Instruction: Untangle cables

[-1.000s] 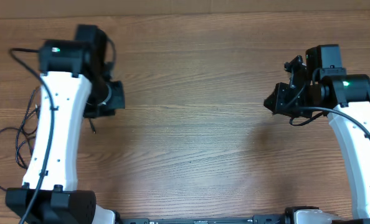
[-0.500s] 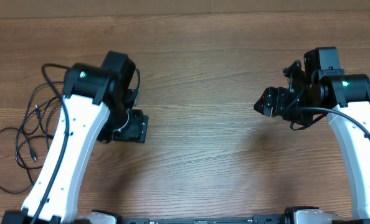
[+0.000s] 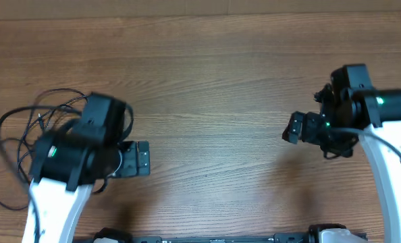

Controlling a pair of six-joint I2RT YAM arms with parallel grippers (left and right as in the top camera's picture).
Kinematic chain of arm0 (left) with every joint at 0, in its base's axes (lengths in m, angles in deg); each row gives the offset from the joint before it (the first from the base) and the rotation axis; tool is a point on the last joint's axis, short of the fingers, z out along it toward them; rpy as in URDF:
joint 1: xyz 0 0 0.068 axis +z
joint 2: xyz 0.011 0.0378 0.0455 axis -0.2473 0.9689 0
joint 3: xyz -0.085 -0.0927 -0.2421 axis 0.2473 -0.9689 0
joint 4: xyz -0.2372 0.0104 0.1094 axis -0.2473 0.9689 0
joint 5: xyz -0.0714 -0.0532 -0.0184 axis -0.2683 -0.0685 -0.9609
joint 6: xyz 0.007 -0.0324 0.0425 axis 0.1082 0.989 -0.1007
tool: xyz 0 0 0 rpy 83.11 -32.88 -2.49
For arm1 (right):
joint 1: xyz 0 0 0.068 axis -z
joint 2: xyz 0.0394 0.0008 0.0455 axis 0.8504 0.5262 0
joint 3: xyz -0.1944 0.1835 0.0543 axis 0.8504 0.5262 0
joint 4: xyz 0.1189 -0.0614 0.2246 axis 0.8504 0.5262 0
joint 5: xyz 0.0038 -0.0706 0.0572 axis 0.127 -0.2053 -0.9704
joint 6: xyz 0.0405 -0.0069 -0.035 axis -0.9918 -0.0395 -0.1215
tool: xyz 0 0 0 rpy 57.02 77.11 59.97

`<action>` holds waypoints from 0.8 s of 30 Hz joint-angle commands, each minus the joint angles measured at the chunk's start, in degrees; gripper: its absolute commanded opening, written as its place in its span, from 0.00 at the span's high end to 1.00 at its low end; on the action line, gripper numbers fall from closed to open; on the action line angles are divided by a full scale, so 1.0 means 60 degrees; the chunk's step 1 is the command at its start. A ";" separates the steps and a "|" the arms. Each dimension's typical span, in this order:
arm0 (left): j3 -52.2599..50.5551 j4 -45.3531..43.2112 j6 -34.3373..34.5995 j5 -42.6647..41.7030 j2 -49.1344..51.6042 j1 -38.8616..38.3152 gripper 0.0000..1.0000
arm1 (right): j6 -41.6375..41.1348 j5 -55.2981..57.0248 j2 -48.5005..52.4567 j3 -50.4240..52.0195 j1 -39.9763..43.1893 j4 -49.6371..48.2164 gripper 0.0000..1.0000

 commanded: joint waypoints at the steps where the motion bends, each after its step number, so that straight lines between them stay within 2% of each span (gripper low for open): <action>1: -0.0266 -0.0648 0.0259 0.0288 -0.1260 0.0018 0.00 | -0.0109 0.0175 -0.1417 0.0645 -0.0047 -0.0466 0.00; 9: -0.1209 -0.2623 0.0310 0.1803 -0.4550 0.0018 0.00 | -0.0149 0.0831 -0.5635 0.2138 -0.0047 -0.2656 0.00; 12: -0.1333 -0.2881 0.0313 0.1883 -0.4932 0.0018 0.00 | -0.0138 0.1151 -0.6710 0.2218 -0.0044 -0.3045 0.00; 15: -0.1333 -0.2900 0.0317 0.1858 -0.4918 0.0018 0.00 | -0.0138 0.1202 -0.7275 0.2218 -0.0044 -0.3180 0.00; 24: -0.1333 -0.2404 0.0310 0.1840 -0.4878 0.0018 0.00 | -0.0138 0.1198 -0.7304 0.2218 -0.0044 -0.3049 0.00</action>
